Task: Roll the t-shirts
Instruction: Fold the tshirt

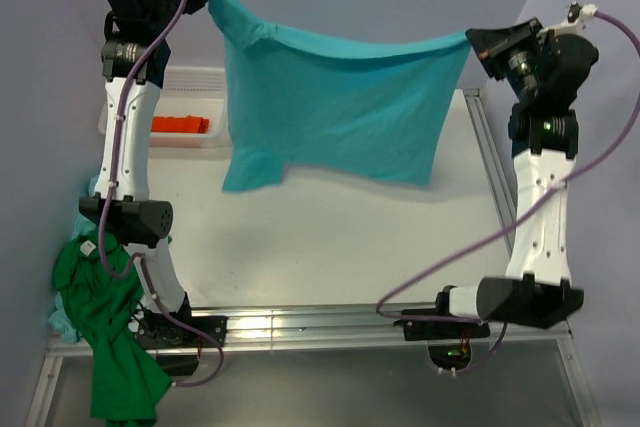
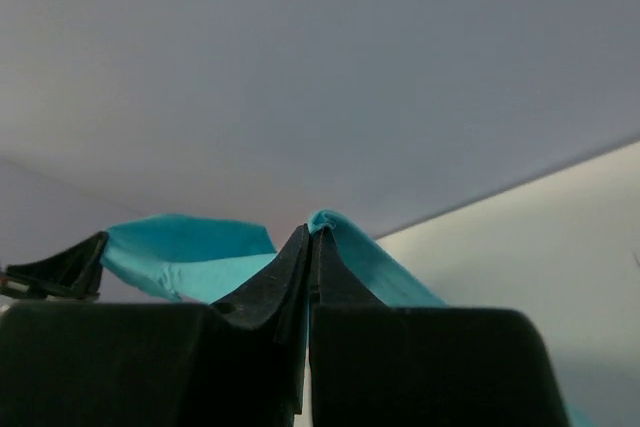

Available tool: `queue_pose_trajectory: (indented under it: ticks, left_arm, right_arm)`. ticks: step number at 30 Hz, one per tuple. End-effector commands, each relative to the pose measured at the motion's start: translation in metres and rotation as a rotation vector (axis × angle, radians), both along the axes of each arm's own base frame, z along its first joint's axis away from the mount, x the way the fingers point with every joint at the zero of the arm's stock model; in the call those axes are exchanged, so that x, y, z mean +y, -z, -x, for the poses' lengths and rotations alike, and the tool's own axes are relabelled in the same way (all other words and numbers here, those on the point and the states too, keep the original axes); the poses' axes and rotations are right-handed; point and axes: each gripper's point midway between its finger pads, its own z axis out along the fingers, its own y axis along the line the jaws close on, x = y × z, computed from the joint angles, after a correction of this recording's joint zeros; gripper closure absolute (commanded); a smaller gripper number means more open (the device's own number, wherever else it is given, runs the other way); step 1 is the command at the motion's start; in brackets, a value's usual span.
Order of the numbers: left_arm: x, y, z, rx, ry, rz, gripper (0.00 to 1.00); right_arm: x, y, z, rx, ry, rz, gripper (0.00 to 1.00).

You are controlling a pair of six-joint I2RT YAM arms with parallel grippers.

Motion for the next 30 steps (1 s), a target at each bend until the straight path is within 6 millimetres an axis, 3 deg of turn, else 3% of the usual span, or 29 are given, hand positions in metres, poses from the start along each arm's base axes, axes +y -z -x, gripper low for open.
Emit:
queue_pose_trajectory:
  ticks: [1, 2, 4, 8, 11, 12, 13, 14, 15, 16, 17, 18, 20, 21, 22, 23, 24, 25, 26, 27, 29, 30]
  left_arm:
    - [0.007, -0.085, 0.027, -0.268, 0.075, 0.064, 1.0]
    - [0.009, -0.096, 0.028, -0.33, 0.075, 0.067, 1.0]
    - [0.006, -0.092, 0.024, -0.347, 0.087, 0.066, 1.0]
    - [-0.003, -0.089, 0.02, -0.377, 0.094, 0.032, 1.0]
    - [-0.011, -0.065, 0.016, -0.339, 0.09, 0.008, 1.0]
    - [-0.016, -0.041, 0.012, -0.295, 0.106, 0.003, 1.0]
    - [-0.02, -0.024, 0.009, -0.264, 0.114, 0.0, 1.0]
    - [-0.022, -0.005, 0.006, -0.233, 0.114, -0.003, 1.0]
    - [-0.03, 0.038, 0.001, -0.164, 0.099, -0.02, 1.0]
    - [-0.036, 0.061, 0.0, -0.126, 0.087, -0.033, 1.0]
    - [-0.045, 0.084, 0.001, -0.085, 0.089, -0.048, 1.0]
    - [-0.06, 0.135, 0.008, 0.012, 0.111, -0.064, 1.0]
    - [-0.07, 0.169, 0.02, 0.044, 0.123, -0.045, 1.0]
    - [-0.077, 0.21, 0.038, 0.119, 0.144, -0.043, 1.0]
    - [-0.078, 0.218, 0.045, 0.118, 0.135, -0.032, 1.0]
    - [-0.079, 0.252, 0.057, 0.182, 0.137, -0.049, 1.0]
    - [-0.085, 0.252, 0.071, 0.173, 0.145, -0.068, 1.0]
    - [-0.083, 0.261, 0.076, 0.191, 0.105, -0.086, 1.0]
    - [-0.087, 0.283, 0.089, 0.242, 0.12, -0.118, 1.0]
    - [-0.099, 0.28, 0.106, 0.237, 0.152, -0.124, 1.0]
    - [-0.095, 0.298, 0.118, 0.296, 0.112, -0.152, 1.0]
    - [-0.1, 0.304, 0.13, 0.323, 0.126, -0.146, 1.0]
  right_arm:
    - [0.004, -0.08, -0.006, -0.247, -0.106, -0.006, 1.0]
    - [-0.007, -0.077, -0.019, -0.237, -0.097, -0.015, 1.0]
    - [-0.009, -0.089, -0.019, -0.279, -0.12, 0.003, 1.0]
    - [-0.018, -0.088, -0.02, -0.335, -0.163, -0.004, 1.0]
    - [-0.029, -0.059, -0.028, -0.281, -0.175, -0.042, 1.0]
    - [-0.031, -0.045, -0.03, -0.257, -0.17, -0.059, 1.0]
    - [-0.035, -0.007, -0.038, -0.197, -0.167, -0.092, 1.0]
    - [-0.034, 0.006, -0.033, -0.182, -0.157, -0.103, 1.0]
    - [-0.036, 0.026, -0.034, -0.151, -0.147, -0.117, 1.0]
    - [-0.038, 0.069, -0.037, -0.085, -0.139, -0.145, 1.0]
    - [-0.038, 0.087, -0.034, -0.067, -0.126, -0.139, 1.0]
    - [-0.038, 0.13, -0.033, 0.01, -0.12, -0.167, 1.0]
    - [-0.035, 0.166, -0.024, 0.064, -0.114, -0.164, 1.0]
    - [-0.036, 0.207, -0.018, 0.145, -0.091, -0.192, 1.0]
    - [-0.039, 0.217, -0.009, 0.154, -0.069, -0.173, 1.0]
    - [-0.04, 0.232, -0.003, 0.18, -0.054, -0.175, 1.0]
    - [-0.044, 0.262, 0.005, 0.251, -0.013, -0.194, 1.0]
    - [-0.046, 0.273, 0.011, 0.274, 0.01, -0.19, 1.0]
    - [-0.048, 0.278, 0.018, 0.279, 0.03, -0.169, 1.0]
    - [-0.047, 0.299, 0.027, 0.332, 0.051, -0.184, 1.0]
    - [-0.051, 0.311, 0.036, 0.359, 0.103, -0.173, 1.0]
    - [-0.05, 0.327, 0.044, 0.418, 0.119, -0.183, 1.0]
